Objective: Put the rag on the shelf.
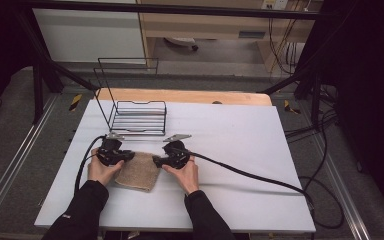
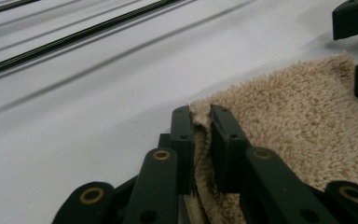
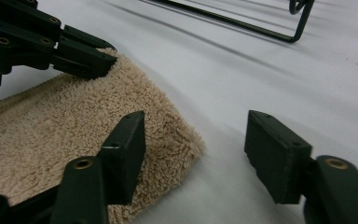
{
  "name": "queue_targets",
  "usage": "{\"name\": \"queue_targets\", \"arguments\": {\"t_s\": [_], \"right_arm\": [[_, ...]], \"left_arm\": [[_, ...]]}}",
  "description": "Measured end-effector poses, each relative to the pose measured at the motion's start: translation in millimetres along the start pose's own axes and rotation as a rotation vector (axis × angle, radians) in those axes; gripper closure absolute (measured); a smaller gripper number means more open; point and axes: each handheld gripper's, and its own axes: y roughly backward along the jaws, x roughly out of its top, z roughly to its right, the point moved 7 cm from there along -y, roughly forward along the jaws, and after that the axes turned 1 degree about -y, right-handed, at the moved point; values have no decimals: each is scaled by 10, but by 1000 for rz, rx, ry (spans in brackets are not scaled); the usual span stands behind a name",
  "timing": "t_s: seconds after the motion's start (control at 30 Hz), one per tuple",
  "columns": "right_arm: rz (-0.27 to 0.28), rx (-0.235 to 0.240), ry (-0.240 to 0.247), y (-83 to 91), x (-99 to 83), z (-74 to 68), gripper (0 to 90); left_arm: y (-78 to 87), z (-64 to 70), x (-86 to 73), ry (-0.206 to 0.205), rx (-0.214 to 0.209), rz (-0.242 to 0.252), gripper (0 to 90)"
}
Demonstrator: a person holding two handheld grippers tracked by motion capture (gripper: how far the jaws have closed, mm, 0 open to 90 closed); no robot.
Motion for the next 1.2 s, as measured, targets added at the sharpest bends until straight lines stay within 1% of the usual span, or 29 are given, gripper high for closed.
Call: {"name": "queue_targets", "arguments": {"t_s": [0.13,0.23,0.3,0.47,0.6,0.77,0.87,0.93,1.03,1.1,1.2], "right_arm": [[-16,4,-16,-24,-31,-10,485],[-18,10,-18,-30,-41,-18,551],[-26,21,-27,-36,-51,-27,597],[-50,47,-58,-43,-68,-48,679],[-56,56,-79,-50,-70,-53,725],[-60,68,-104,-65,-64,-52,805],[-61,71,-114,-66,-61,-54,833],[-61,73,-119,-65,-60,-56,843],[-57,72,-113,-63,-60,-57,850],[-55,70,-110,-58,-59,-59,853],[-51,68,-111,-52,-57,-66,855]], "left_arm": [[-2,2,0,-6,3,3,793],[0,-3,-2,-8,-1,3,792],[0,-5,-2,-10,-4,3,791],[-2,-8,-3,-16,-6,8,784],[-2,-10,-3,-16,-9,8,784],[-4,-6,-3,-21,-9,11,784],[-4,-6,-4,-43,-7,14,783],[-4,-8,-8,-41,-12,21,783],[-4,-5,-7,-33,-11,21,785],[-1,-1,-5,-38,-7,18,793],[2,0,-5,-29,-11,21,807]]}}
